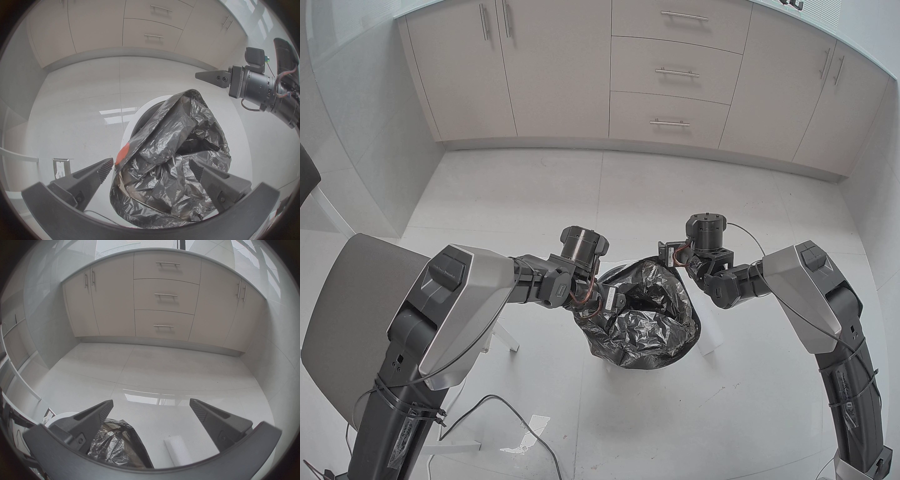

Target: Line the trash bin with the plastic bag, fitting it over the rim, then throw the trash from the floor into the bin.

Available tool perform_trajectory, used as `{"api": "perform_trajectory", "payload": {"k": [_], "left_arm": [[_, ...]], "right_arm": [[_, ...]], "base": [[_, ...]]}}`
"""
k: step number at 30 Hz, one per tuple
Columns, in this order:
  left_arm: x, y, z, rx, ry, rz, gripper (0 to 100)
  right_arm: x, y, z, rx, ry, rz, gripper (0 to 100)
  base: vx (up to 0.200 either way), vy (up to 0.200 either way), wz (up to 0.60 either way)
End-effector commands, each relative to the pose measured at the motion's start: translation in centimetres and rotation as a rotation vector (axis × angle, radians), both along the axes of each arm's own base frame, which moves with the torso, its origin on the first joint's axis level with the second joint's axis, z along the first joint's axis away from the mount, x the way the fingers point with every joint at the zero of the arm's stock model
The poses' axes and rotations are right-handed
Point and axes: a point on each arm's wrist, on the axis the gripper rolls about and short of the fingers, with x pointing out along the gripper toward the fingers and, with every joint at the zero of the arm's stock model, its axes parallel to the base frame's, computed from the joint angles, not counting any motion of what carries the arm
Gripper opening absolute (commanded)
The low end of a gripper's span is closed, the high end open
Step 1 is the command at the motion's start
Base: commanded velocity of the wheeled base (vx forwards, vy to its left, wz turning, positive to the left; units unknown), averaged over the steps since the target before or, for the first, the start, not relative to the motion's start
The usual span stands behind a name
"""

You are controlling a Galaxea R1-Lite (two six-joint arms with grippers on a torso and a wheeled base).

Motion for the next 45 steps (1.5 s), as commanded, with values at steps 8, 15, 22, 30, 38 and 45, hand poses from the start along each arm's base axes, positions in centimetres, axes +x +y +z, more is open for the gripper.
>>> {"api": "perform_trajectory", "payload": {"k": [8, 15, 22, 30, 38, 45], "left_arm": [[0.6, 0.0, -0.2, 0.007, -0.066, 0.002, 100], [0.6, 0.0, 1.2, 0.025, -0.121, 0.022, 100], [0.9, 3.1, 3.1, 0.149, -0.096, 0.179, 100], [1.4, 5.0, 5.8, 0.137, -0.138, 0.184, 100], [0.9, 3.8, 6.3, 0.100, -0.157, 0.167, 100], [0.9, 3.6, 6.1, 0.098, -0.150, 0.162, 100]], "right_arm": [[-0.1, 0.0, -0.1, 0.005, -0.021, -0.001, 100], [-0.1, 0.0, -0.2, 0.004, -0.018, -0.001, 100], [-0.3, -0.3, 0.7, 0.008, -0.027, -0.005, 100], [-0.4, -0.2, 1.1, 0.010, -0.035, -0.003, 100], [-0.3, -0.3, 1.2, 0.011, -0.037, -0.006, 100], [-0.3, -0.4, 1.2, 0.012, -0.035, -0.006, 100]], "base": [[0.000, 0.000, 0.00], [0.000, 0.000, 0.00], [0.000, 0.000, 0.00], [0.000, 0.000, 0.00], [0.000, 0.000, 0.00], [0.143, 0.000, 0.00]]}}
